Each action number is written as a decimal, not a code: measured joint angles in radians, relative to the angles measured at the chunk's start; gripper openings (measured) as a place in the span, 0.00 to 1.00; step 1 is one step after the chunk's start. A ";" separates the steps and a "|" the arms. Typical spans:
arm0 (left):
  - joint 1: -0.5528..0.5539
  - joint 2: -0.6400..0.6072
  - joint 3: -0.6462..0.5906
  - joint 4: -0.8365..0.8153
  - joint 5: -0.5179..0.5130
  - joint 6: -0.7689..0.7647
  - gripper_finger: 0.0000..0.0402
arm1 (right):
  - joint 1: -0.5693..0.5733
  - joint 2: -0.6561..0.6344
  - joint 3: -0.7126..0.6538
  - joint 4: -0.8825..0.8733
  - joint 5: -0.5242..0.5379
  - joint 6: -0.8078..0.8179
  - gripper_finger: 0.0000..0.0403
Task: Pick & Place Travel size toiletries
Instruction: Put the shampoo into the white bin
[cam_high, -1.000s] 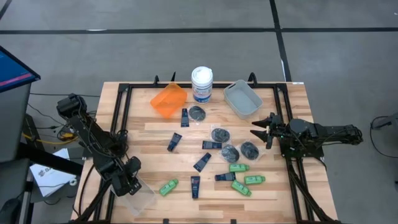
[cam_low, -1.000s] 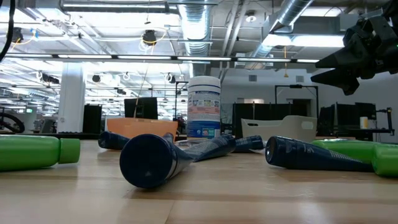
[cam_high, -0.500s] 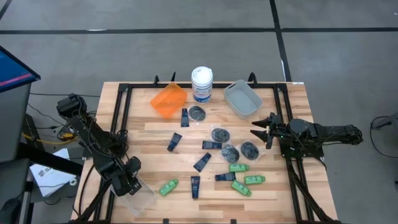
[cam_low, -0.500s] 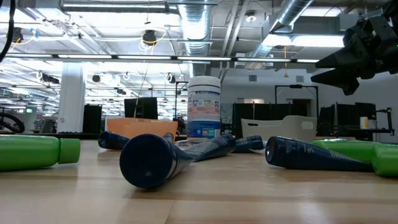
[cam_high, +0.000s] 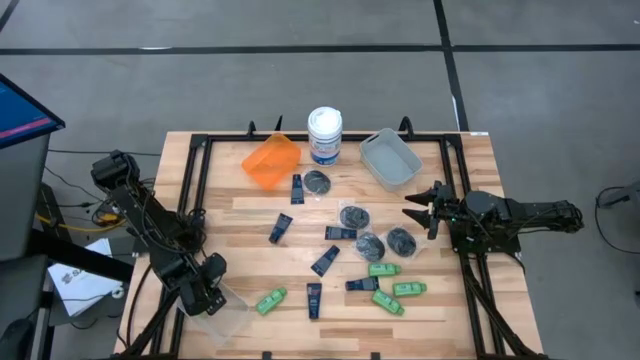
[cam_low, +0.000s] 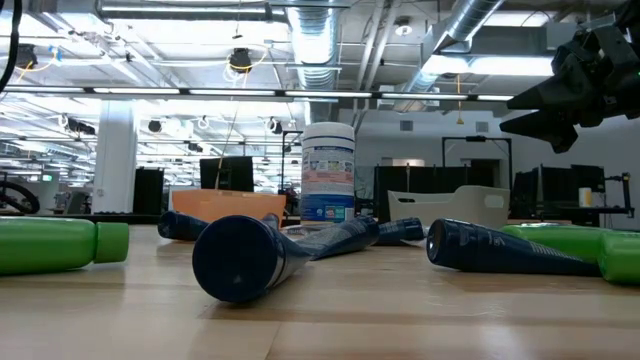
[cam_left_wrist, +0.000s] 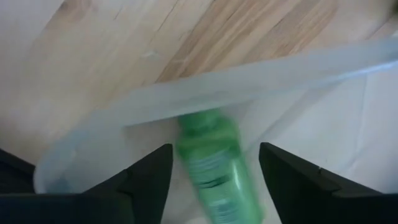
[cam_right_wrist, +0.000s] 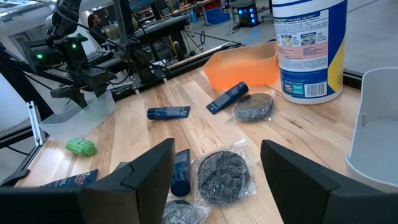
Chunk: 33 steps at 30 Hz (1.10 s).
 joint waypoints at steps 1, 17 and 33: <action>0.001 -0.002 0.000 0.001 0.004 0.001 0.61 | 0.000 0.000 0.000 0.000 0.000 0.000 0.57; 0.018 -0.289 0.000 0.083 -0.107 -0.029 0.62 | 0.000 0.000 0.000 0.000 0.000 -0.002 0.57; 0.148 -0.352 0.001 0.699 -0.581 0.638 0.58 | 0.000 0.000 0.000 0.000 0.000 -0.001 0.57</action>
